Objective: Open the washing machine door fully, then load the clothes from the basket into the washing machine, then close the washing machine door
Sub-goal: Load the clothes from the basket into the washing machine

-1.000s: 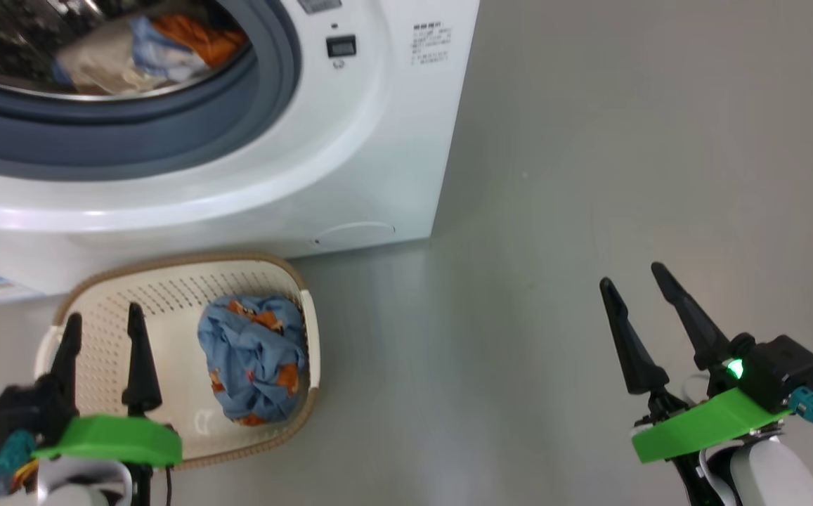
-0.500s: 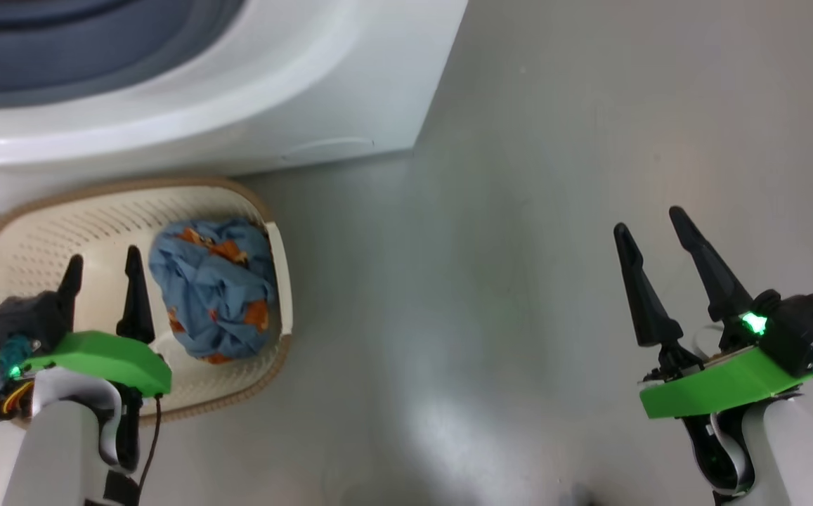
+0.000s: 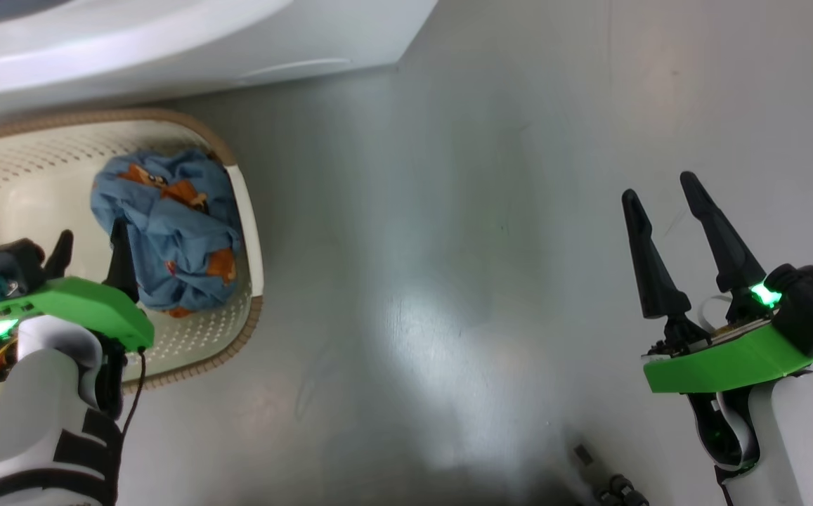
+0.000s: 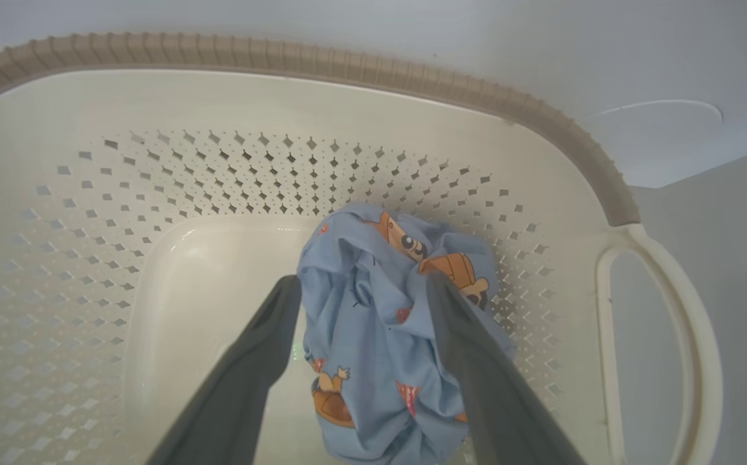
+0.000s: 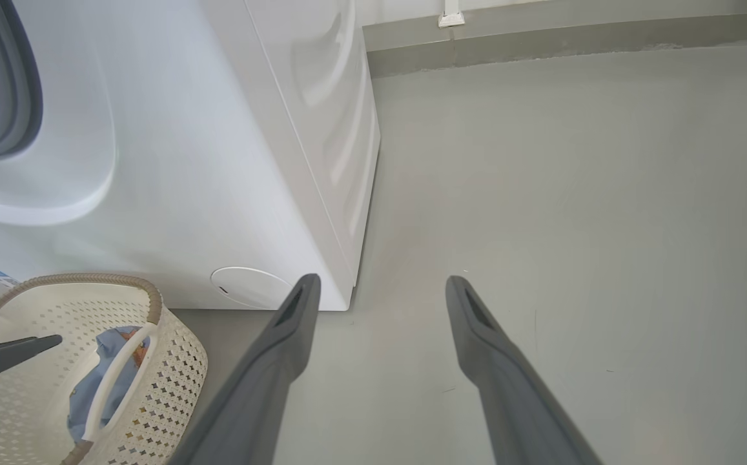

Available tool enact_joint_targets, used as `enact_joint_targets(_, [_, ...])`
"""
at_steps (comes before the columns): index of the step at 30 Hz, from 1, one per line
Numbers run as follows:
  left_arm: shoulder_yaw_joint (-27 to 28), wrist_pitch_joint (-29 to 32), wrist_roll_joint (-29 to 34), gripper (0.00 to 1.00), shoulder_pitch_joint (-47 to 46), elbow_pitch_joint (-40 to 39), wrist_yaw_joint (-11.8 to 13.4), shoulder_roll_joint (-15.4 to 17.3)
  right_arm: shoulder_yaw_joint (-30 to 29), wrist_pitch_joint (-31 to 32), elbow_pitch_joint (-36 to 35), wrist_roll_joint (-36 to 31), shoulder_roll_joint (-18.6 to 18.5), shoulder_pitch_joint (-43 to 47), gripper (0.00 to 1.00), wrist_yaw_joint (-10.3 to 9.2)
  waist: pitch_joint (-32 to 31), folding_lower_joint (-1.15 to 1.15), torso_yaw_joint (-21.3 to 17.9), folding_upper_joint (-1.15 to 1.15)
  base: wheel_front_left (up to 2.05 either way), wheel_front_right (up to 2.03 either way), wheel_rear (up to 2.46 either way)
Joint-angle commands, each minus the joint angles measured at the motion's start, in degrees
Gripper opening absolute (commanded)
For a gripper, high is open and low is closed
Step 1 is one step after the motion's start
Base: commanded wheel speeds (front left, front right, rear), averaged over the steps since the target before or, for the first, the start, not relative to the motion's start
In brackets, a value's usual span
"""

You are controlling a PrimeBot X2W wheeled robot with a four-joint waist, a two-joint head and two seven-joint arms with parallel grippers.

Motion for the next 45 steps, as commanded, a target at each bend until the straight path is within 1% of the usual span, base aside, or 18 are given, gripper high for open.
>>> enact_joint_targets(1, [0.9, -0.6, -0.8, 1.0, 0.6, 0.5, -0.2, 2.0, 1.1, -0.3, -1.3, -0.2, -0.2, 0.9, 1.0, 0.16, 2.0, 0.0, 0.0, 0.0, 0.0, 0.0, 0.0])
enact_joint_targets(8, [-1.1, -0.7, -3.0, 1.0, -2.9, 6.4, -0.9, 2.0, 1.3, -0.3, -1.5, -0.3, -0.2, 0.6, 1.0, 0.16, 4.2, 0.0, -0.1, 0.0, 0.0, 0.0, 0.0])
enact_joint_targets(11, [-2.8, 0.3, -4.6, 1.0, -4.2, 8.0, -0.9, 1.8, 1.3, -0.3, -1.6, -0.2, -0.2, 0.6, 1.0, 0.16, 5.0, 0.0, -0.2, 0.0, 0.0, 0.0, 0.0])
enact_joint_targets(18, [-7.2, 3.5, -9.5, 1.0, -6.5, 9.3, -0.9, 3.2, 1.5, -0.3, -1.9, -0.3, -0.1, 0.6, 1.0, 0.16, 7.2, 0.0, -0.6, 0.0, 0.0, 0.0, 0.0])
enact_joint_targets(23, [-9.6, 4.2, -11.9, 1.0, -8.0, 9.8, -0.9, 4.6, 1.5, -0.3, -2.1, -0.3, 0.0, 0.6, 1.0, 0.16, 8.7, 0.0, -0.9, 0.0, 0.0, 0.0, 0.0])
enact_joint_targets(34, [-13.1, 5.8, -16.1, 1.0, -12.1, 10.7, -1.0, 5.6, 2.0, -0.3, -2.7, -0.4, 0.1, 0.3, 1.0, 0.16, 11.5, 0.0, -1.7, 0.0, 0.0, 0.0, 0.0])
enact_joint_targets(39, [-14.7, 6.5, -15.9, 1.0, -14.2, 13.3, -1.0, 6.8, 2.3, -0.3, -2.9, -0.6, 0.2, 0.1, 1.0, 0.16, 12.4, 0.0, -2.4, 0.0, 0.0, 0.0, 0.0])
enact_joint_targets(40, [-14.8, 6.8, -15.9, 0.88, -14.7, 14.0, -1.0, 6.8, 2.3, -0.3, -2.9, -0.6, 0.2, 0.1, 1.0, 0.16, 12.5, 0.0, -2.5, 0.0, 0.0, 0.0, 0.0])
enact_joint_targets(41, [-14.9, 6.9, -15.9, 0.47, -15.2, 14.5, -1.0, 6.8, 2.3, -0.3, -3.0, -0.6, 0.2, 0.1, 1.0, 0.16, 12.6, 0.0, -2.6, 0.0, 0.0, 0.0, 0.0])
enact_joint_targets(42, [-15.0, 7.0, -16.0, 0.15, -15.6, 14.9, -1.0, 6.7, 2.2, -0.3, -3.0, -0.6, 0.2, 0.1, 1.0, 0.16, 12.8, 0.0, -2.6, 0.0, 0.0, 0.0, 0.0])
enact_joint_targets(43, [-15.1, 7.0, -16.0, 0.0, -15.9, 15.3, -1.0, 6.6, 2.2, -0.3, -3.1, -0.6, 0.2, 0.1, 1.0, 0.16, 12.8, 0.0, -2.6, 0.0, 0.0, 0.0, 0.0])
enact_joint_targets(45, [-15.4, 6.7, -16.0, 0.0, -16.5, 15.7, -1.0, 6.3, 2.0, -0.3, -3.0, -0.7, 0.2, 0.1, 1.0, 0.16, 12.8, 0.0, -2.5, 0.0, 0.0, 0.0, 0.0])
